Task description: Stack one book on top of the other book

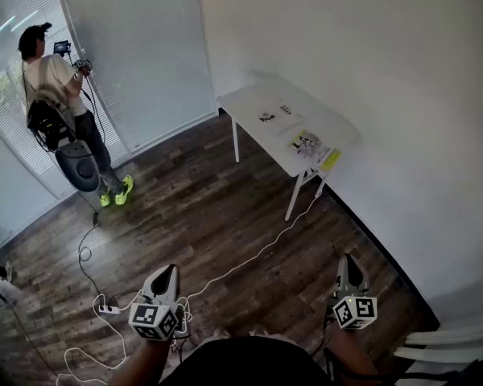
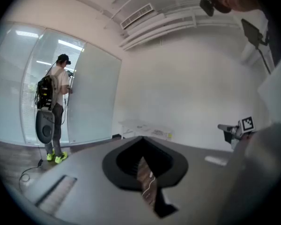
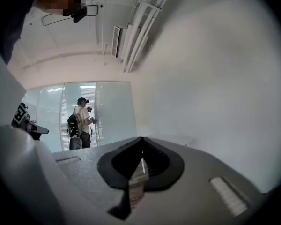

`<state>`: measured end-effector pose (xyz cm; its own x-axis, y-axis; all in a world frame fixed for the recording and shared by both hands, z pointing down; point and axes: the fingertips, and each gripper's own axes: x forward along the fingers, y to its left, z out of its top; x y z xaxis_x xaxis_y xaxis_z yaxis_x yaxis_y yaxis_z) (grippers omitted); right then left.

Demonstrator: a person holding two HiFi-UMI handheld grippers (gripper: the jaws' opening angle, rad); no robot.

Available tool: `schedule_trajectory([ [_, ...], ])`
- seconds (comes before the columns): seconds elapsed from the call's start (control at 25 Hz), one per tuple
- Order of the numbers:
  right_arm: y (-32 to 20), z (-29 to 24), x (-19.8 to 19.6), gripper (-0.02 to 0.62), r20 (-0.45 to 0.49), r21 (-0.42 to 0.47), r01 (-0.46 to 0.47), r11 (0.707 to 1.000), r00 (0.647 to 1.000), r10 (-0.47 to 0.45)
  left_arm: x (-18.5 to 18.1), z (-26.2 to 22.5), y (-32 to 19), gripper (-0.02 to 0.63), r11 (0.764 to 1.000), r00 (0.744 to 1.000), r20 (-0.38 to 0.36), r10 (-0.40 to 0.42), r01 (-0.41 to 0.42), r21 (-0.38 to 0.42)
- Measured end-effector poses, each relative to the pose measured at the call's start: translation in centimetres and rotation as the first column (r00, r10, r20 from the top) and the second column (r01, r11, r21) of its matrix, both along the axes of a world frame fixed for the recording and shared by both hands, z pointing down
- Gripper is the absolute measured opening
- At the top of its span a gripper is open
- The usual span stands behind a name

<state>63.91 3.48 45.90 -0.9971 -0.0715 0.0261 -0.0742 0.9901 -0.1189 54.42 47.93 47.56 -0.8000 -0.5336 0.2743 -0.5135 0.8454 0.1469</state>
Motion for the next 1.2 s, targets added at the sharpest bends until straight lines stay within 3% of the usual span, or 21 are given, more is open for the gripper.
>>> schedule_trajectory([
  [0.16,-0.3,-1.2,-0.4,0.002,0.044,0.051,0.022,0.998,0.999,-0.024,0.3,0.2,-0.8,0.002,1.0,0.999,-0.028,-0.02,0.021,0.021],
  [0.32,-1.0,0.4,-0.8,0.002,0.004,0.014,0.062,0.998,0.998,-0.062,0.2,0.4,-1.5,0.002,0.999,0.999,-0.034,-0.039,0.039,0.01],
  [0.56,-1.6,3.0,-1.1,0.002,-0.063,0.02,0.115,0.993,0.992,-0.114,1.0,-0.1,-4.4,0.002,1.0,1.0,0.004,-0.013,0.013,-0.026],
  [0.72,-2.0,2.8,-2.0,0.002,-0.047,0.05,0.103,0.993,0.994,-0.101,0.8,0.9,-5.2,0.002,0.997,1.0,0.0,0.025,-0.025,-0.071],
  [0.92,-2.3,2.0,-4.3,0.002,-0.037,0.079,0.078,0.994,0.996,-0.075,-3.2,-0.2,-6.0,0.002,0.997,0.999,0.012,0.038,-0.037,-0.066],
  [1.2,-3.4,1.5,-9.0,0.002,-0.074,0.11,0.039,0.993,0.997,-0.031,-12.6,0.2,-8.9,0.002,0.99,0.989,0.059,0.134,-0.132,-0.044],
])
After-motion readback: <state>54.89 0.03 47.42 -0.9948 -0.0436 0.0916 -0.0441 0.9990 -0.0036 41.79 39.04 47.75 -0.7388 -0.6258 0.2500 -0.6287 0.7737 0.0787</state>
